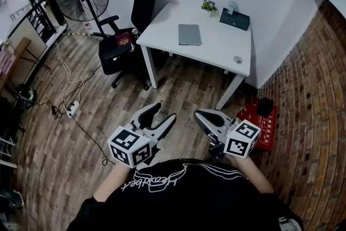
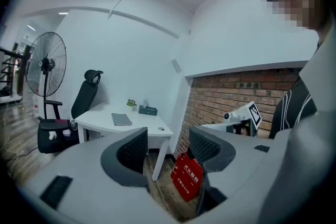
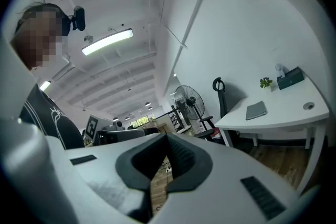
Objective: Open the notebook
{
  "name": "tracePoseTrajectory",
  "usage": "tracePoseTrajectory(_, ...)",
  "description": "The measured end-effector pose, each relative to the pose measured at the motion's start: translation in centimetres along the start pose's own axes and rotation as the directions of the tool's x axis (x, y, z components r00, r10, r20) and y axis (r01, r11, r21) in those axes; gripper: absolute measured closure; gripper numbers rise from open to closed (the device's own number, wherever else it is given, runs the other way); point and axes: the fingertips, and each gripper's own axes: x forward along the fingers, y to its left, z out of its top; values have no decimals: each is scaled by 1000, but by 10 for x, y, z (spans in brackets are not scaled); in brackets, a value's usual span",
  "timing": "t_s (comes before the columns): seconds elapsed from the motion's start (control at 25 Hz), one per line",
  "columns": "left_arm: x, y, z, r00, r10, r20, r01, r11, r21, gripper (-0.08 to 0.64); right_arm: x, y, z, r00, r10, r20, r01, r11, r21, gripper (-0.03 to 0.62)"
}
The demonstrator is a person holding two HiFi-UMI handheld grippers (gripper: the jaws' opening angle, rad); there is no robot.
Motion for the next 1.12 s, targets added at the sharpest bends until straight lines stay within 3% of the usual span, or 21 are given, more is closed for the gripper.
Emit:
tracePoseTrajectory(0.16, -14, 29, -10, 1000, 29, -5, -29, 999, 16, 289, 20, -1, -14, 1000, -5, -3, 5, 1000, 9, 591)
tracePoseTrajectory(0.32, -16, 55, -24, 998, 57, -22, -58, 998, -12, 275, 32, -15, -22, 1000, -21, -16, 22, 999, 33, 591)
tracePoseTrajectory(0.56, 13, 82, -25, 997, 60, -38, -61, 998, -1, 267, 49, -45, -13, 1000, -24, -12, 24, 999, 48, 591)
tracePoseTrajectory(0.84, 82, 125, -16, 995, 58, -78, -58, 998, 5, 265, 64, -130, 15, 998, -69, 14, 68, 995, 79, 591)
tracePoseTrajectory(1.12, 179, 177, 15, 993, 52, -102, -51, 999, 8, 264, 96, -225, 66, 997, -82, 1, 82, 993, 83, 591)
